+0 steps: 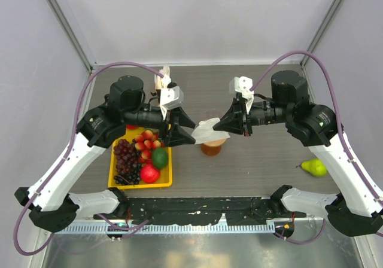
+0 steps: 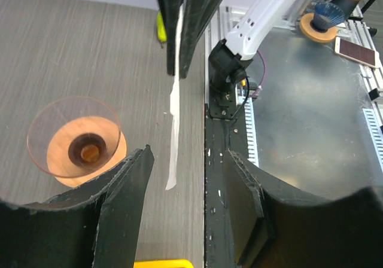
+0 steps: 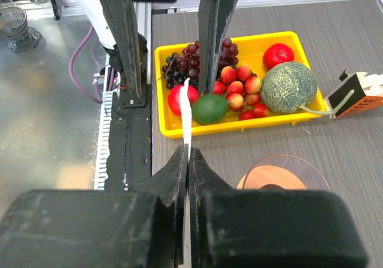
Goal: Place the coffee filter in the dripper
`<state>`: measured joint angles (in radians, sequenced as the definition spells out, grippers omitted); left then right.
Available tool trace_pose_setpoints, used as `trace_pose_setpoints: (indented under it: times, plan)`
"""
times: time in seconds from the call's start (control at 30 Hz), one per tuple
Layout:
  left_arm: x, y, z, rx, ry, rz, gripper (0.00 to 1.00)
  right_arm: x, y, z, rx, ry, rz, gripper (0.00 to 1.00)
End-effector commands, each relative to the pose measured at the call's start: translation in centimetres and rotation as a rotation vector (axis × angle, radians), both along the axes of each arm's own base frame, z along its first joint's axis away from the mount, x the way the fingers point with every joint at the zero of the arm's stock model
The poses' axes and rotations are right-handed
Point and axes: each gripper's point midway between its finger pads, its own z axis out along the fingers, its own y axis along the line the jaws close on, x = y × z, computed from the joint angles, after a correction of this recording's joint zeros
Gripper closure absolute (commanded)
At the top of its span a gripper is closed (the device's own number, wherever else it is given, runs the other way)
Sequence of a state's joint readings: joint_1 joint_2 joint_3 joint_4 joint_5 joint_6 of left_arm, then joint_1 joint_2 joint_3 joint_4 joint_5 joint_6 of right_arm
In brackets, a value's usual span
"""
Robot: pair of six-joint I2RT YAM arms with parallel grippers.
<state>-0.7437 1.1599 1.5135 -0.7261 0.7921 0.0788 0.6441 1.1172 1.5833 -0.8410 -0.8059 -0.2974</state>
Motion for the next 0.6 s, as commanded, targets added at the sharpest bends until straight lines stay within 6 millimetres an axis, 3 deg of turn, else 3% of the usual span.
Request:
trace_pose_setpoints:
  times: [0.0, 0.1, 0.3, 0.57]
  plan:
    - [-2.7, 1.5, 3.6, -0.075, -0.062, -0.075, 0.43, -1.1, -0.3, 1.4, 0.031, -0.071, 0.054, 0.95]
    - [-2.7, 1.5, 4.6, -0.106, -0.051, -0.065, 0.45, -1.6, -0.2, 1.2, 0.029, -0.083, 0.078, 0.95]
    - [-3.3, 0.5, 7.0, -0.178, 0.029, -0.111, 0.62, -2.5, 0.1, 0.9, 0.014, -0.108, 0.116, 0.95]
    - [-3.0, 0.0, 6.4, -0.172, 0.087, -0.103, 0.72, -2.8, 0.1, 1.2, 0.018, -0.126, 0.114, 0.95]
